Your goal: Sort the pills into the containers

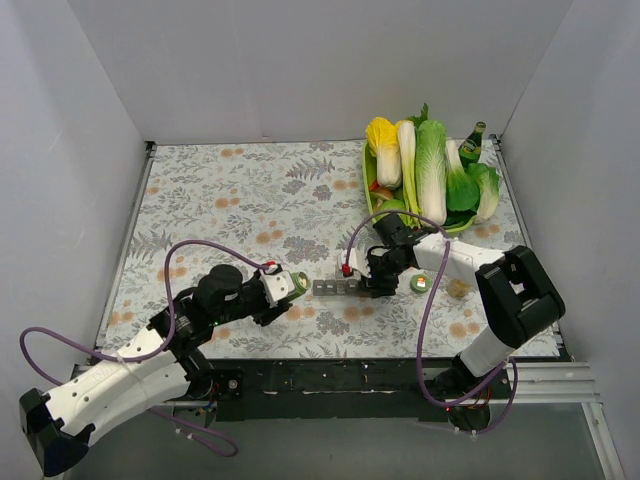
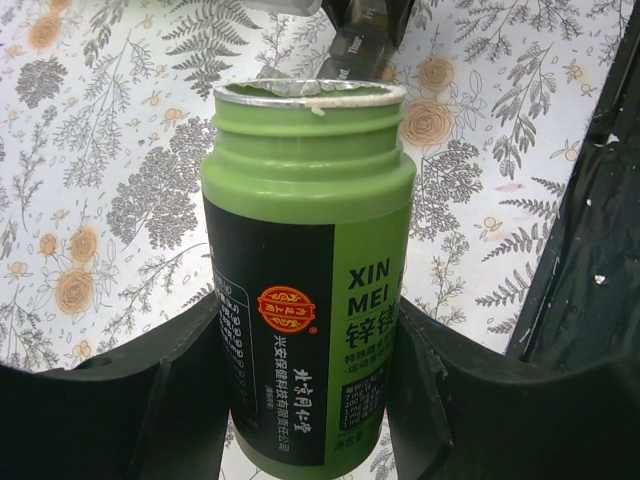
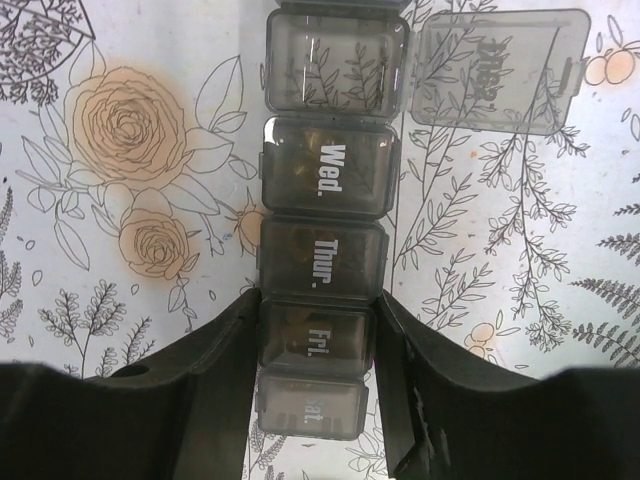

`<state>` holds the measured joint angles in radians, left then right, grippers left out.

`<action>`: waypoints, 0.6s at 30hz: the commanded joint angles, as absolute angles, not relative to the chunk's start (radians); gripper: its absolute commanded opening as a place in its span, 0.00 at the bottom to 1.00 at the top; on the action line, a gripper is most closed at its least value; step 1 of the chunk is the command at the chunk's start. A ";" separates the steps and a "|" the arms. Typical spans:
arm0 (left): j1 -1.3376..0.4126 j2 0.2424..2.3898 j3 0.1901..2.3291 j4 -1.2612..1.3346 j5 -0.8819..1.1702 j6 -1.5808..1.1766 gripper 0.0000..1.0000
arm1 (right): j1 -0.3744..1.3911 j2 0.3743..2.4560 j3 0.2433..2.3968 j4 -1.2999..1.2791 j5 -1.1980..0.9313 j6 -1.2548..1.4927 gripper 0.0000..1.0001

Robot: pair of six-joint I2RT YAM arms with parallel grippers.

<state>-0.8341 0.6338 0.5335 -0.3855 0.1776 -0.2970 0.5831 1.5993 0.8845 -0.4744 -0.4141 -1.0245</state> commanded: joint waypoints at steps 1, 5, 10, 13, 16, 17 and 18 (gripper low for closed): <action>-0.830 0.621 0.551 -0.400 0.221 -0.311 0.00 | 0.586 1.623 0.943 -0.564 -0.393 -1.121 0.45; -0.830 0.632 0.551 -0.396 0.250 -0.322 0.00 | 0.584 1.644 0.983 -0.598 -0.399 -1.108 0.52; -0.830 0.650 0.548 -0.365 0.296 -0.341 0.00 | 0.583 1.597 1.044 -0.693 -0.460 -1.115 0.89; -0.830 0.669 0.549 -0.342 0.320 -0.354 0.00 | 0.581 1.537 1.098 -0.747 -0.501 -1.134 0.93; -0.830 0.695 0.551 -0.316 0.351 -0.370 0.00 | 0.583 1.491 1.162 -0.829 -0.584 -1.182 0.95; -0.830 0.699 0.551 -0.301 0.360 -0.373 0.00 | 0.583 1.468 1.210 -0.863 -0.622 -1.210 0.95; -0.830 0.706 0.551 -0.290 0.365 -0.377 0.00 | 0.583 1.454 1.233 -0.888 -0.668 -1.251 0.96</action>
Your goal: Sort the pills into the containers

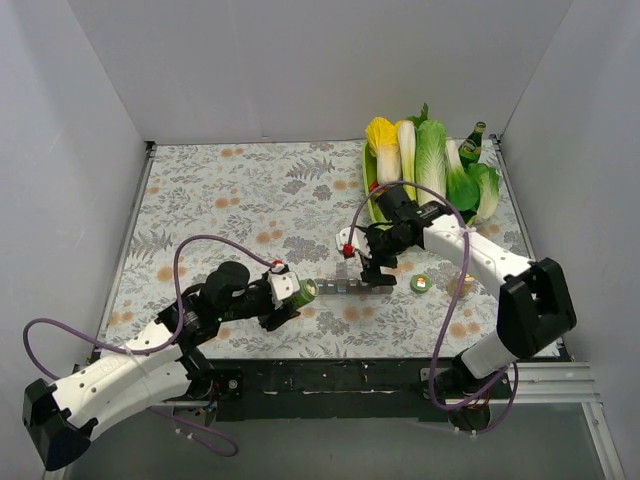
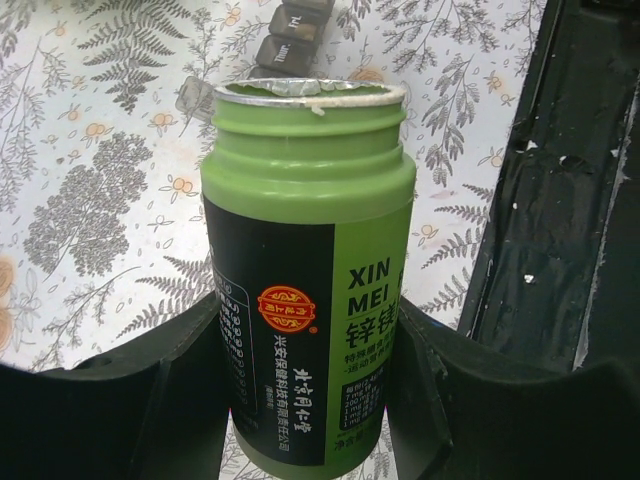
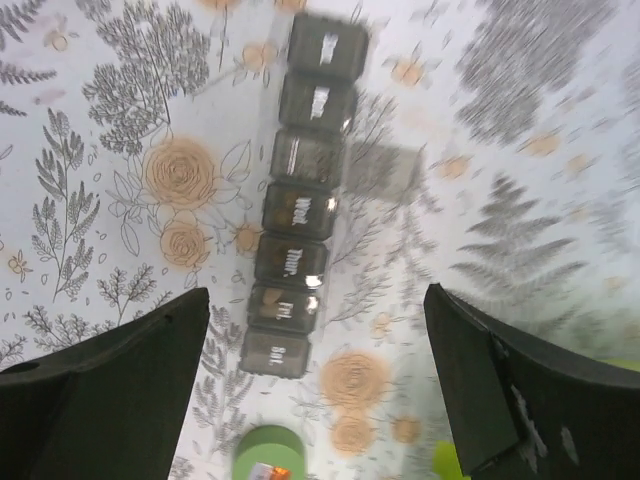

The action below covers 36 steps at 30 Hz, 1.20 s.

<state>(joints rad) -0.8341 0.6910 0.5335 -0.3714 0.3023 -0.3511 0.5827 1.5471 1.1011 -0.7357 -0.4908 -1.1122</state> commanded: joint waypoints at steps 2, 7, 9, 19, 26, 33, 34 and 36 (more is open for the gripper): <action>-0.830 0.727 0.551 -0.261 0.393 -0.396 0.00 | 0.581 1.399 1.246 -0.931 -0.846 -1.377 0.98; -0.830 0.765 0.555 -0.209 0.437 -0.434 0.00 | 0.627 1.477 1.397 -1.103 -1.150 -1.434 0.98; -0.830 0.775 0.551 -0.187 0.457 -0.454 0.00 | 0.661 1.511 1.440 -1.076 -1.160 -1.343 0.96; -0.830 0.811 0.549 -0.132 0.456 -0.485 0.00 | 0.813 1.488 1.345 -0.824 -1.020 -1.085 0.94; -0.830 0.824 0.549 -0.077 0.417 -0.512 0.00 | 0.865 1.494 1.316 -0.756 -0.965 -1.006 0.80; -0.830 0.807 0.535 -0.035 0.417 -0.551 0.00 | 0.867 1.486 1.298 -0.706 -0.902 -0.951 0.52; -0.830 0.804 0.532 -0.025 0.417 -0.557 0.00 | 0.867 1.483 1.296 -0.701 -0.899 -0.948 0.48; -0.830 0.793 0.526 -0.017 0.419 -0.569 0.00 | 0.867 1.482 1.292 -0.701 -0.897 -0.946 0.33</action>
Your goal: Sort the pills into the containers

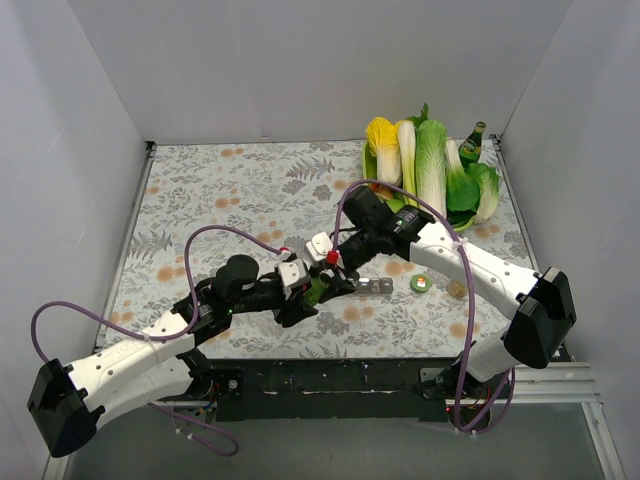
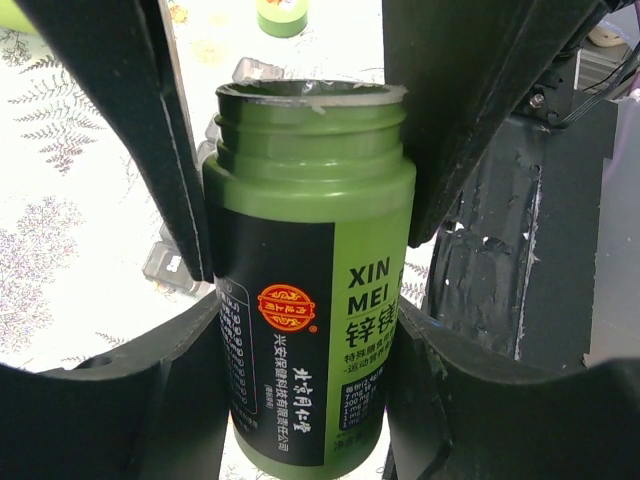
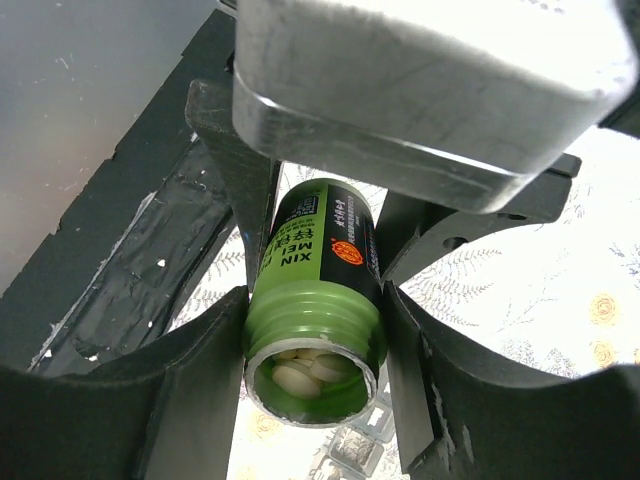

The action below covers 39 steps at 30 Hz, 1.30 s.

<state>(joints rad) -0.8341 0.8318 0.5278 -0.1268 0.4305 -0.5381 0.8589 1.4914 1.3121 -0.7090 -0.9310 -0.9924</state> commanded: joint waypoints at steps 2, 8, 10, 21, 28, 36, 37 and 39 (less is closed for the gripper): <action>-0.830 0.784 0.522 -0.006 0.413 -0.581 0.00 | 0.867 1.476 1.290 -0.704 -0.905 -0.939 0.22; -0.830 0.721 0.488 0.051 0.402 -0.624 0.39 | 0.842 1.457 1.278 -0.696 -0.980 -0.899 0.16; -0.830 0.701 0.477 0.057 0.406 -0.643 0.56 | 0.828 1.447 1.276 -0.683 -1.025 -0.871 0.15; -0.830 0.699 0.480 0.052 0.437 -0.669 0.89 | 0.759 1.424 1.269 -0.647 -1.161 -0.801 0.13; -0.830 0.704 0.476 0.054 0.385 -0.658 0.90 | 0.726 1.411 1.266 -0.609 -1.230 -0.732 0.12; -0.830 0.736 0.494 0.098 0.402 -0.667 0.87 | 0.724 1.407 1.249 -0.568 -1.232 -0.692 0.11; -0.830 0.745 0.497 0.098 0.408 -0.669 0.86 | 0.726 1.408 1.249 -0.563 -1.230 -0.684 0.11; -0.830 0.755 0.500 0.100 0.416 -0.669 0.82 | 0.726 1.410 1.249 -0.561 -1.224 -0.684 0.11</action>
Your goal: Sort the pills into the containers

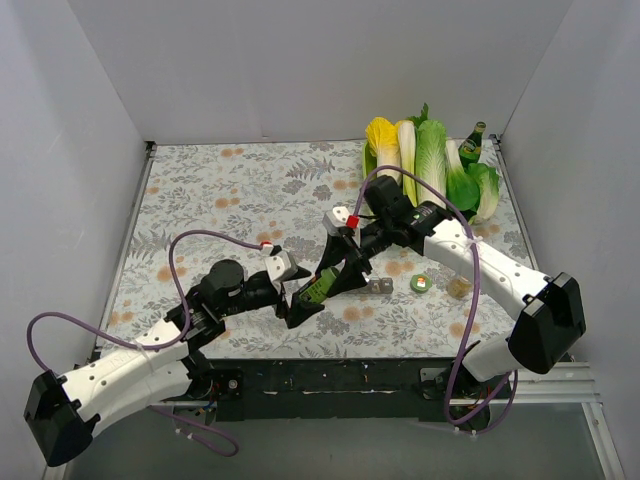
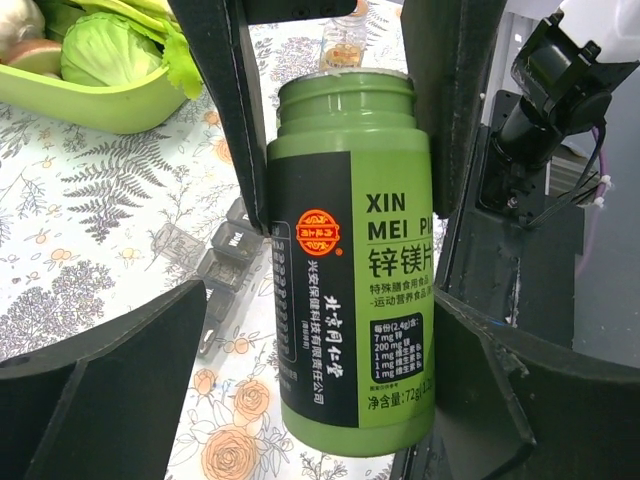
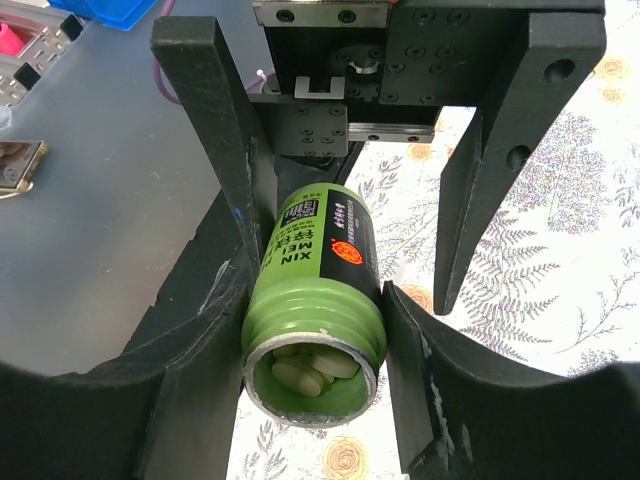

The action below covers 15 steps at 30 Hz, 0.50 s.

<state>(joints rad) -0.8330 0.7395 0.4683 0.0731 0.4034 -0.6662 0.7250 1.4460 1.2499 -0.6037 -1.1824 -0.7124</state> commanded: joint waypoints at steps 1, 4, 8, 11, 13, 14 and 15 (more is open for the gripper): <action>-0.830 0.758 0.505 0.098 0.419 -0.670 0.81 | 0.726 1.411 1.247 -0.561 -1.221 -0.684 0.11; -0.830 0.767 0.508 0.100 0.433 -0.670 0.74 | 0.726 1.410 1.244 -0.563 -1.218 -0.686 0.11; -0.830 0.784 0.518 0.084 0.440 -0.672 0.61 | 0.726 1.410 1.241 -0.560 -1.212 -0.684 0.11; -0.830 0.782 0.519 0.097 0.431 -0.678 0.59 | 0.729 1.408 1.236 -0.563 -1.200 -0.689 0.11; -0.830 0.792 0.526 0.094 0.426 -0.678 0.53 | 0.733 1.407 1.235 -0.569 -1.189 -0.701 0.11; -0.830 0.796 0.531 0.091 0.426 -0.678 0.47 | 0.735 1.407 1.235 -0.571 -1.186 -0.703 0.11; -0.830 0.805 0.537 0.086 0.422 -0.681 0.43 | 0.738 1.407 1.236 -0.575 -1.178 -0.712 0.11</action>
<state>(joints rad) -0.8333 0.7864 0.4805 0.0792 0.4374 -0.6811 0.7246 1.4460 1.2449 -0.5762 -1.1595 -0.7040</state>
